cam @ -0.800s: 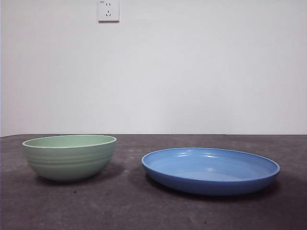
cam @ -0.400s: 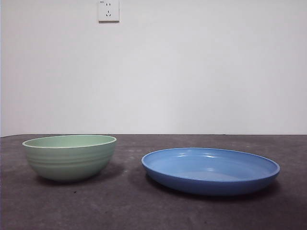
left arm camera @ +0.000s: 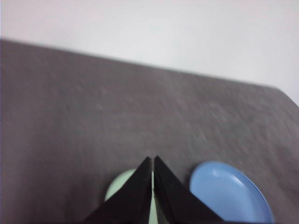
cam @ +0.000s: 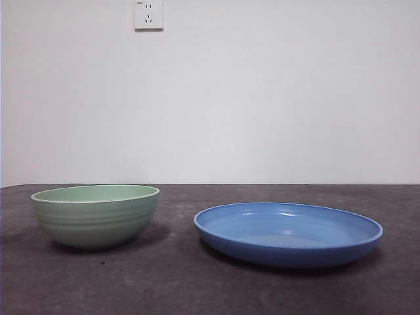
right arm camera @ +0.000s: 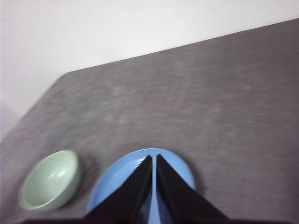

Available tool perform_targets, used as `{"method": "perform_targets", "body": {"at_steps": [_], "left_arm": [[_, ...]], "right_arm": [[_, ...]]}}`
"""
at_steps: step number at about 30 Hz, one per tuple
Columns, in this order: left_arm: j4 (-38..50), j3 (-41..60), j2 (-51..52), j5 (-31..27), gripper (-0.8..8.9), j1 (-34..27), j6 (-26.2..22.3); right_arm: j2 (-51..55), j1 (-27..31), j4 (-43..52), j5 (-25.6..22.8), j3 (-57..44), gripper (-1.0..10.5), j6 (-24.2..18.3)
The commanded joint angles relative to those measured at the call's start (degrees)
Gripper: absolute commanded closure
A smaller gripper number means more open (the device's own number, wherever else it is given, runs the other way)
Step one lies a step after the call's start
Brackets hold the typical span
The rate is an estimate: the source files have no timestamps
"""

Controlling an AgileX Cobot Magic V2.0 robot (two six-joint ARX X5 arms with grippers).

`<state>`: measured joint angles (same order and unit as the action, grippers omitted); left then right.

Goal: Place the green bowl on the blue plate

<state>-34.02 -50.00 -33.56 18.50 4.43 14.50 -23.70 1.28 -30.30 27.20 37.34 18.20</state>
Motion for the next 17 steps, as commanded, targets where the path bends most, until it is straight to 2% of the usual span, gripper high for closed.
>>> {"method": "perform_targets", "body": {"at_steps": [1, 9, 14, 17], "left_arm": [[-4.4, -4.7, -3.3, 2.8, 8.04, 0.2, -0.6], [-15.7, -12.9, -11.6, 10.3, 8.04, 0.7, -6.9], [-15.9, -13.0, -13.6, 11.6, 8.04, 1.4, -7.2], [-15.7, -13.0, -13.9, 11.6, 8.04, 1.4, -7.2]], "right_arm": [[-3.0, -0.1, -1.8, 2.9, 3.8, 9.4, -2.9], [-10.9, -0.8, -9.9, 6.9, 13.9, 9.4, -9.1], [-14.0, -2.1, -12.9, 11.0, 16.3, 9.4, -10.1], [-14.2, -2.4, -13.3, 11.8, 16.3, 9.4, -10.1]]}}
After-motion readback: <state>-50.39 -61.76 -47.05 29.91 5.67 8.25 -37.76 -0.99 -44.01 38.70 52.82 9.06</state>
